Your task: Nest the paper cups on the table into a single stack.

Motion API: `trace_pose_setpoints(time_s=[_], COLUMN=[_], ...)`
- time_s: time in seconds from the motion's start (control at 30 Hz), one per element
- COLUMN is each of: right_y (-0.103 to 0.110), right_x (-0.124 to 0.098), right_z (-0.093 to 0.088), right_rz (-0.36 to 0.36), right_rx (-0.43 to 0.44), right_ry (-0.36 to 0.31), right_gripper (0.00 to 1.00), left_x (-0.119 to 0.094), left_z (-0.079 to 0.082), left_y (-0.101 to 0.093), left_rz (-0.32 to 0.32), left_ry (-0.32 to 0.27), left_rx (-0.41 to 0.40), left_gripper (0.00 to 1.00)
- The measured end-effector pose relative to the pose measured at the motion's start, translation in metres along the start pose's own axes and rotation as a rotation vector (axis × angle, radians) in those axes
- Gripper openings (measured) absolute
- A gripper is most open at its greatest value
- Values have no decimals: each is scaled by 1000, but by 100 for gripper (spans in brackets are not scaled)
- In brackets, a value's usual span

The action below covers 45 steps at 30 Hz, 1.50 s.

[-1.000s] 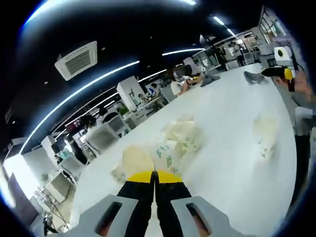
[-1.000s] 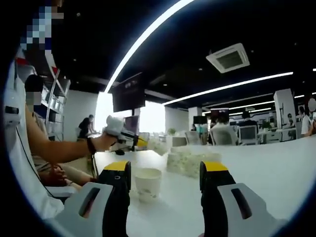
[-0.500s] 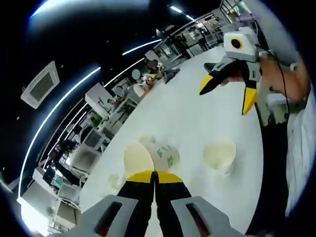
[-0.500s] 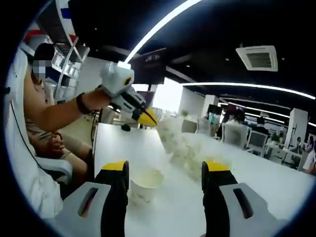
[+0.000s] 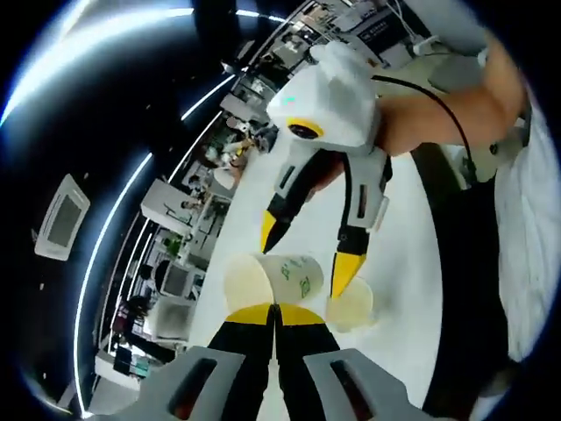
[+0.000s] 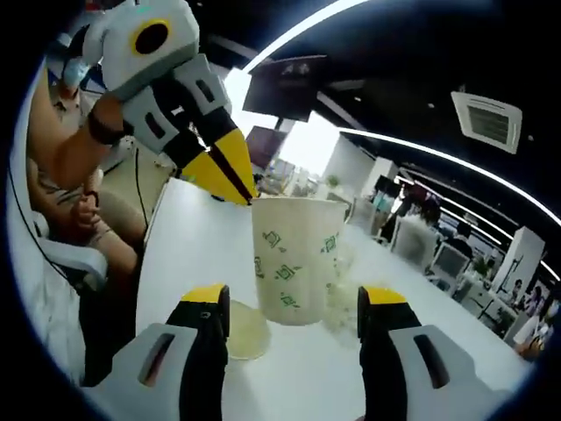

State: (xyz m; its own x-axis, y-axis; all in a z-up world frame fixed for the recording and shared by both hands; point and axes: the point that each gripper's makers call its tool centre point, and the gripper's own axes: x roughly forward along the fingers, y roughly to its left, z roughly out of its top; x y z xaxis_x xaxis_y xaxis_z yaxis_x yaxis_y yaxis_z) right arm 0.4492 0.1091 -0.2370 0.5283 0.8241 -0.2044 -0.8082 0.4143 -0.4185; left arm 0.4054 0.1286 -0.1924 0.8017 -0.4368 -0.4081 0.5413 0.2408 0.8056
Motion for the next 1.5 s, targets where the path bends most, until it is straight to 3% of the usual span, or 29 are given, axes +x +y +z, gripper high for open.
trace_pose_setpoints(time_s=[0.37, 0.9, 1.0, 1.2, 1.33, 1.5], right_y=[10, 4, 4, 10, 6, 3], right_x=[-3, -8, -10, -11, -14, -19], right_z=[8, 1, 2, 4, -1, -3], right_rz=[17, 9, 6, 17, -8, -26], right_rx=[-55, -50, -40, -2, -12, 13], right_ry=[10, -1, -16, -46, -34, -50], right_gripper=[55, 47, 46, 46, 45, 45], left_x=[4, 11, 10, 4, -3, -17], left_z=[13, 16, 16, 19, 20, 18], left_y=[-14, -23, -22, -23, -19, -10], left_rz=[-33, -75, -75, -114, -122, -108], left_ry=[3, -22, -43, -126, -189, -296], left_rx=[86, 81, 45, -121, -216, -391], left_gripper=[0, 1, 1, 3, 15, 17])
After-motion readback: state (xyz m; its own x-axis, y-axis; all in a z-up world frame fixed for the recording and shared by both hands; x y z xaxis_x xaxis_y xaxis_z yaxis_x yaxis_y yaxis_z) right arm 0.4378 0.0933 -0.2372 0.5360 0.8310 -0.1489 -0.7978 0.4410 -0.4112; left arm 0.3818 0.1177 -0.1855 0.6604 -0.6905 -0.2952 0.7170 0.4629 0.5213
